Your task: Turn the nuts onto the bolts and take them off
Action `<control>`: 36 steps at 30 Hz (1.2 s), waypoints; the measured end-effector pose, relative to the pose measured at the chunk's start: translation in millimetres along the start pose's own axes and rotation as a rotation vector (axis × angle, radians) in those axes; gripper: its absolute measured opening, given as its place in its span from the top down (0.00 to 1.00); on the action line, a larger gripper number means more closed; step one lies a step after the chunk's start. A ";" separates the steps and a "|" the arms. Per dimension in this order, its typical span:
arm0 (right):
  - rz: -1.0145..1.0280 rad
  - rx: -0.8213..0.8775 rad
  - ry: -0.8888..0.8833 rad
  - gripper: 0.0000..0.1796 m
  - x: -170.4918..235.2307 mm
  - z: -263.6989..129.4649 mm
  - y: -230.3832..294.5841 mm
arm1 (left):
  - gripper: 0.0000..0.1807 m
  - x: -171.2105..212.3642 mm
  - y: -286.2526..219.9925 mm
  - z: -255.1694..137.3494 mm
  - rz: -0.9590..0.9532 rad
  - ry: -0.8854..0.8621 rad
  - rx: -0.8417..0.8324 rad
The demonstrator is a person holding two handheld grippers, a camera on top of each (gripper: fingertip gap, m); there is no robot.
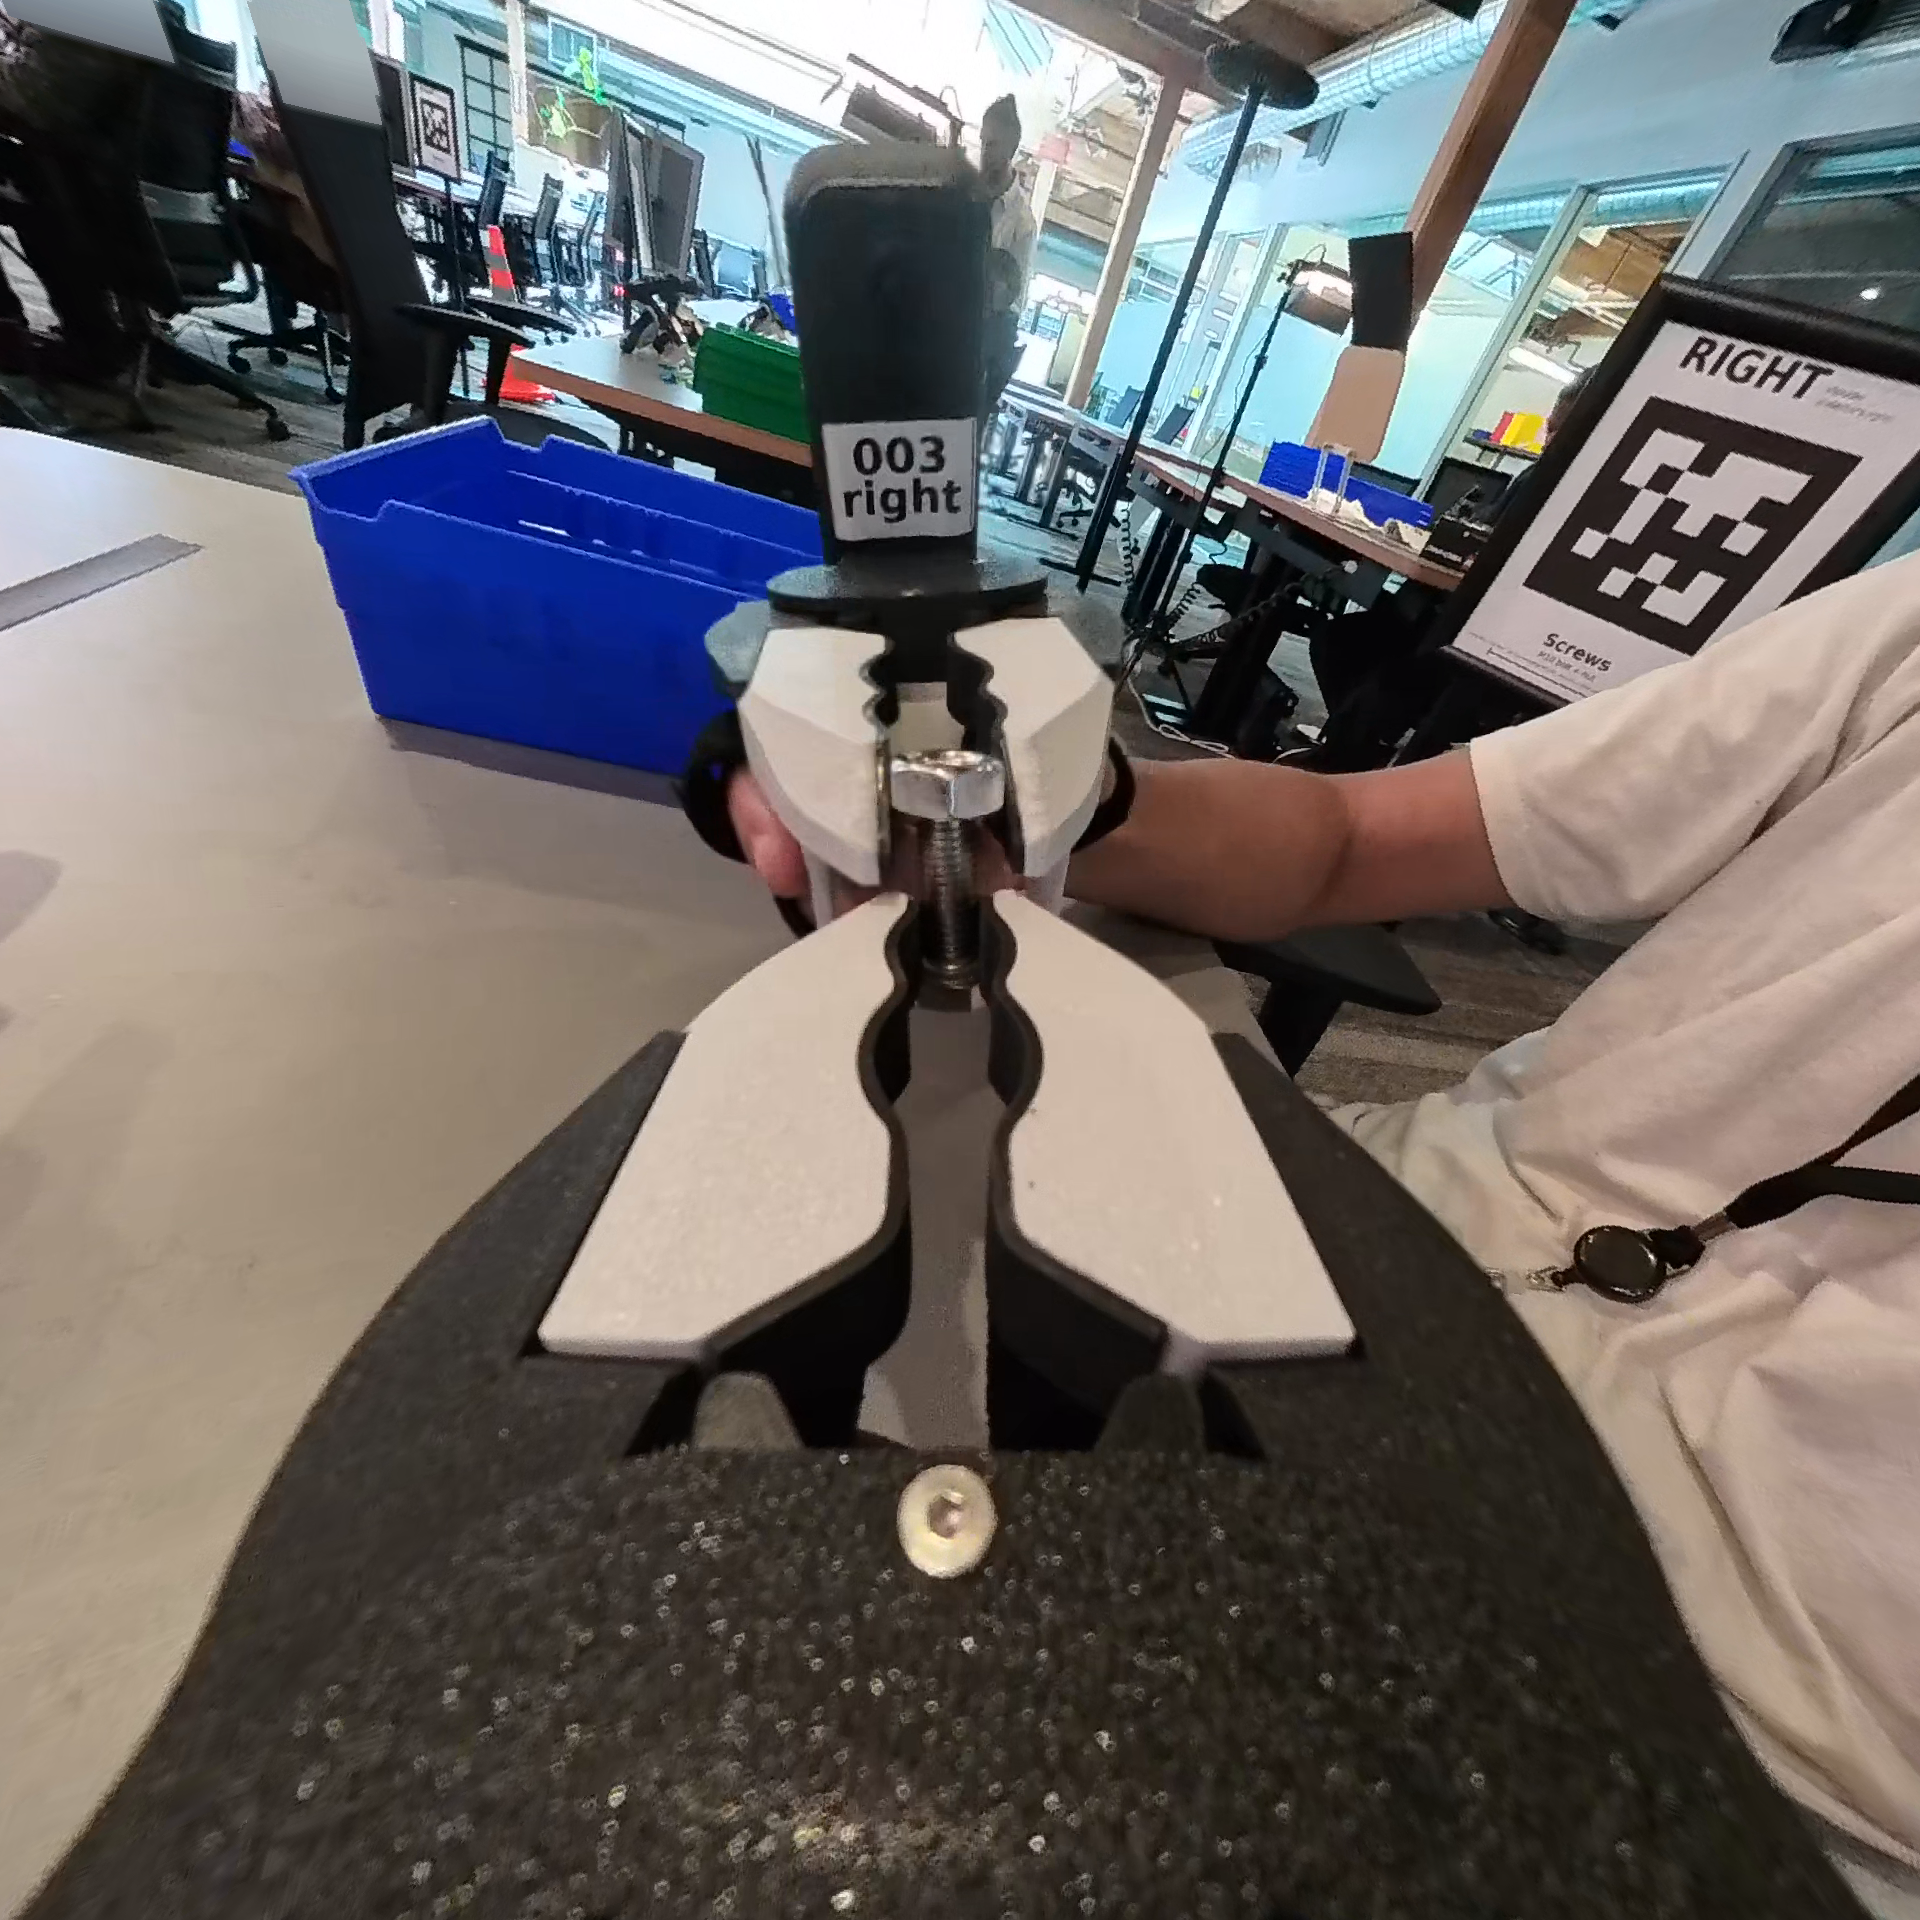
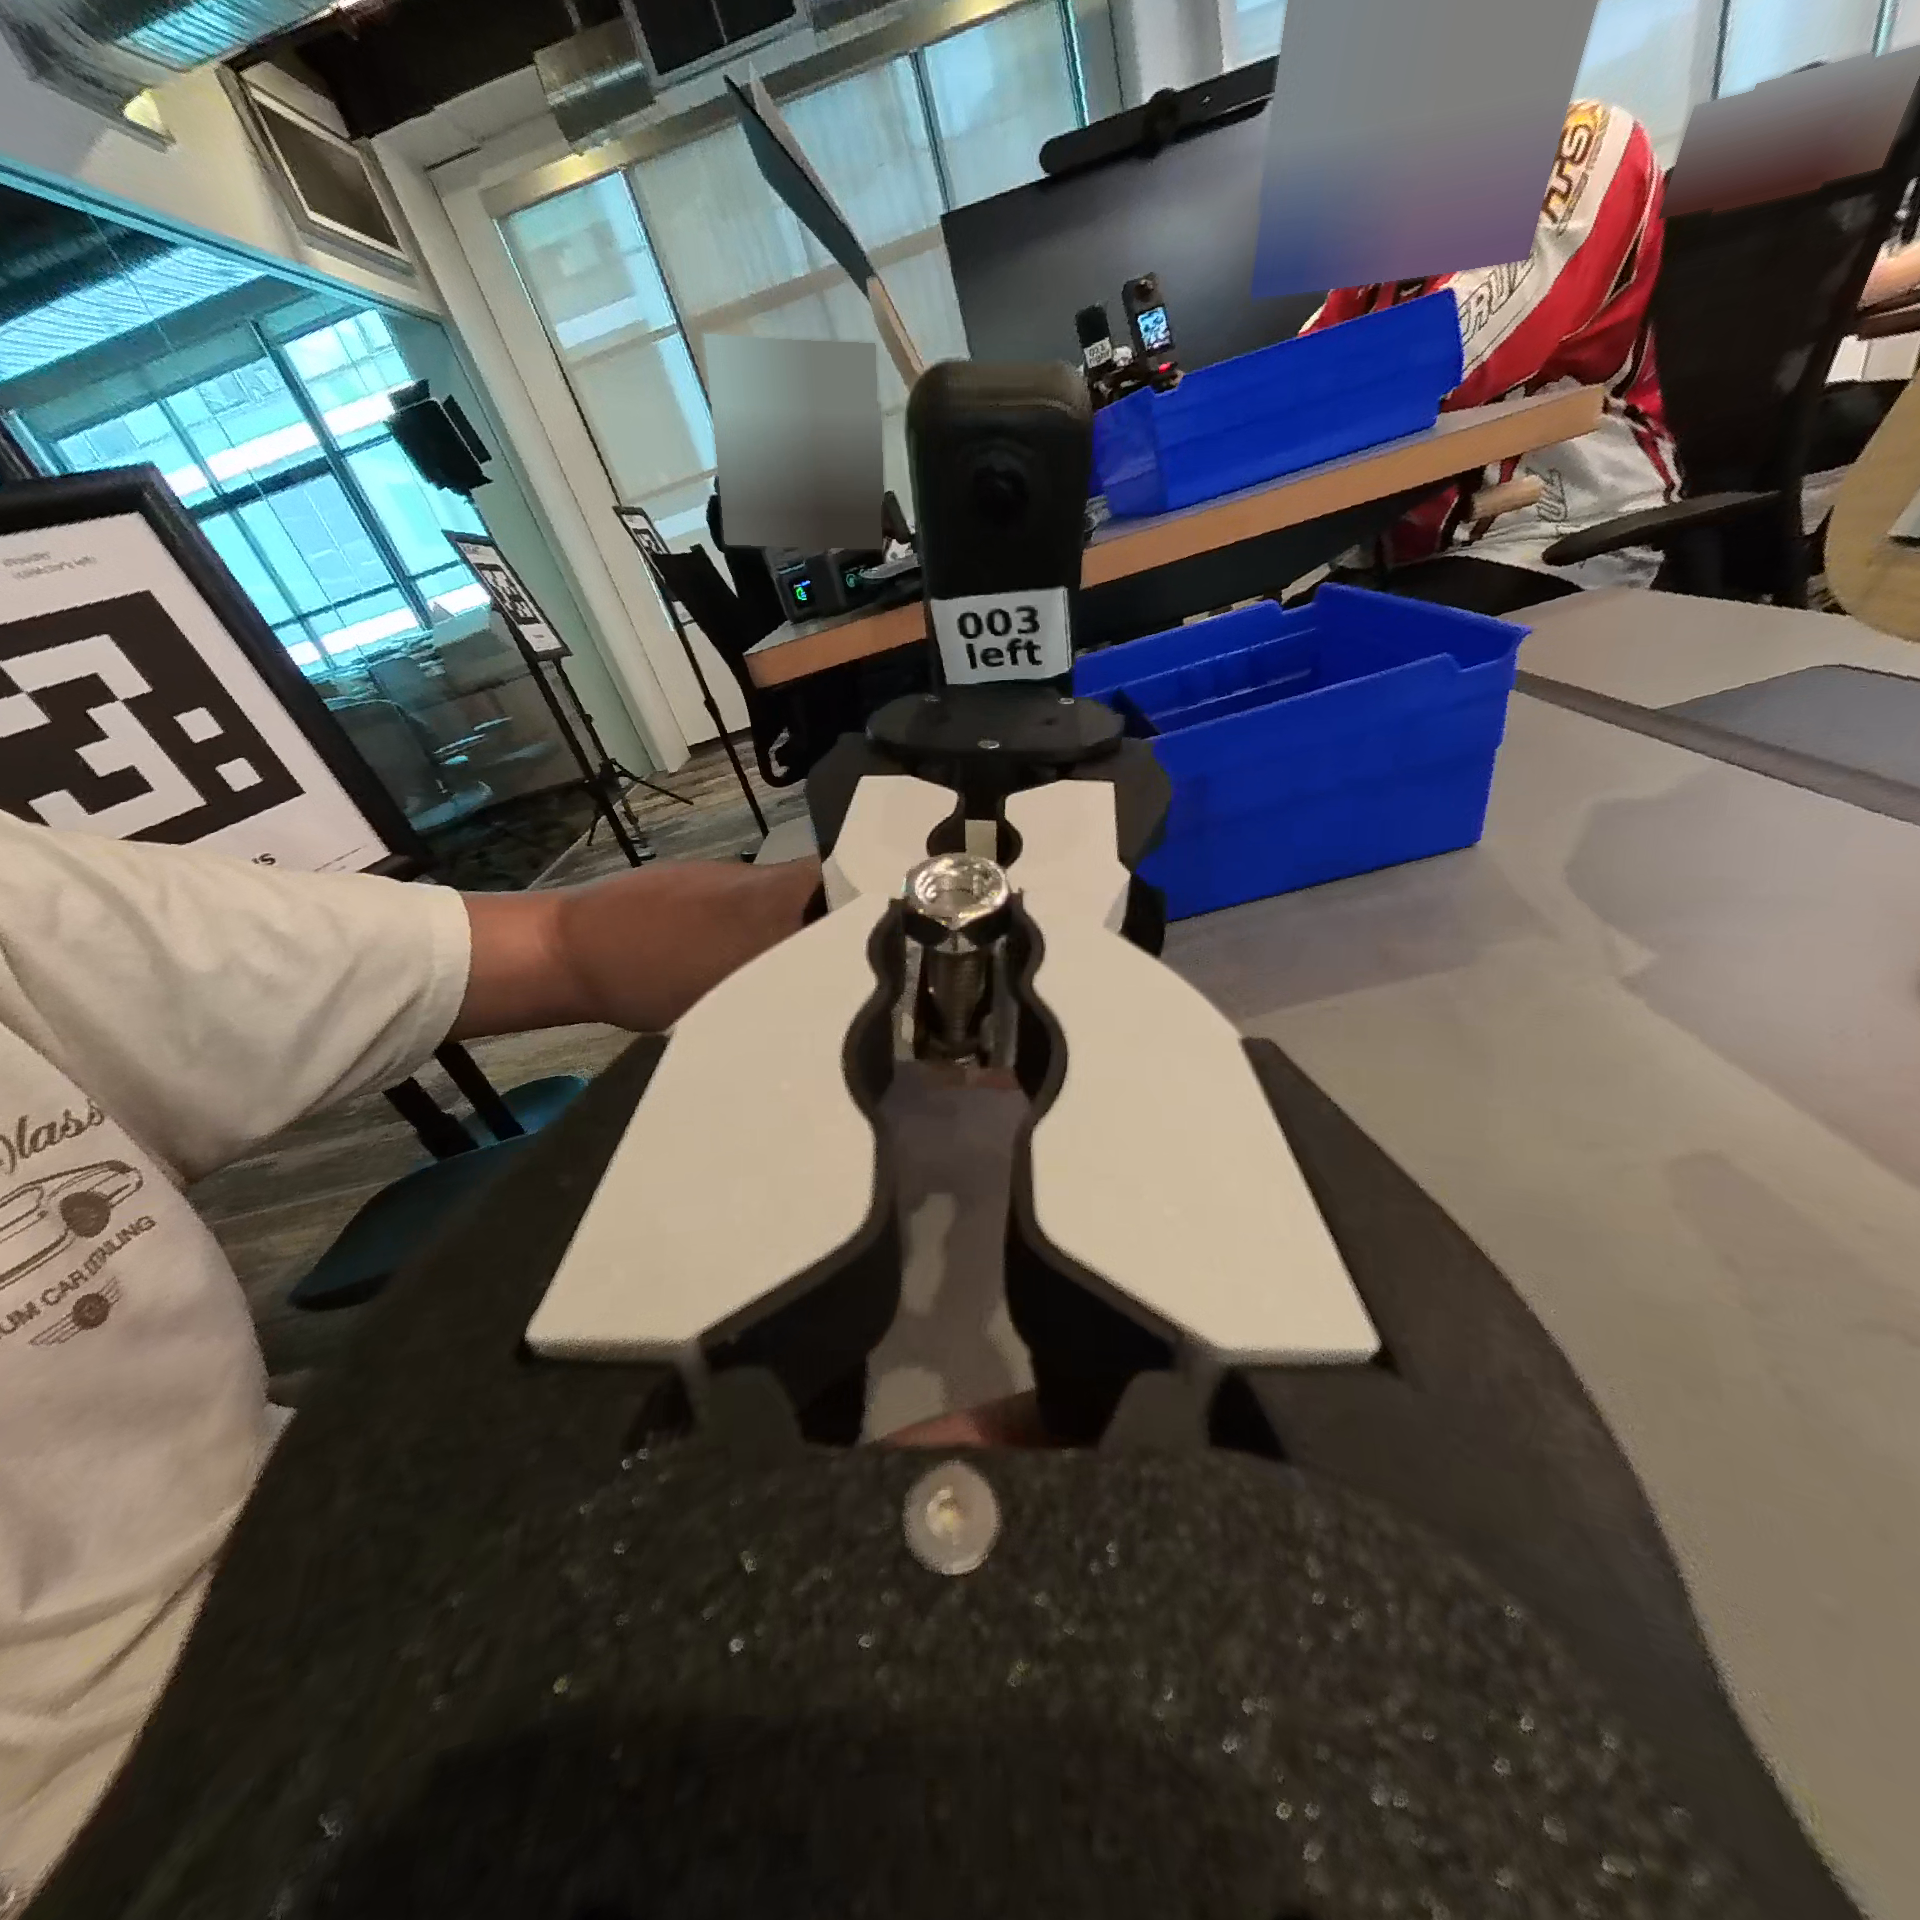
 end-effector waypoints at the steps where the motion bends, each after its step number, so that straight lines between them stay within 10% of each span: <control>1: 0.001 -0.005 0.001 0.90 0.0 0.0 0.2 | 0.95 0.0 -0.2 0.1 0.002 0.001 -0.001; 21: -0.048 0.144 -0.008 0.90 1.7 -11.5 -21.1 | 0.78 19.1 36.5 1.4 0.002 0.099 -0.233; 31: -0.057 0.232 -0.035 0.90 -5.7 -33.4 -32.7 | 0.77 -40.0 9.5 -50.3 -0.031 -0.099 -0.349; 36: -0.054 0.254 -0.046 0.90 -8.0 -41.2 -37.3 | 0.79 -35.3 -28.8 -80.7 0.162 0.202 -0.588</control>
Point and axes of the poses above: each gripper's, where its closed fingertips meet, z out along the fingers, x out of its underside, y = z × x across the jaws, the point moved 3 cm from there along -z, back along the fingers, and after that the axes turned 9 degrees about -z, right-handed, at the moved point
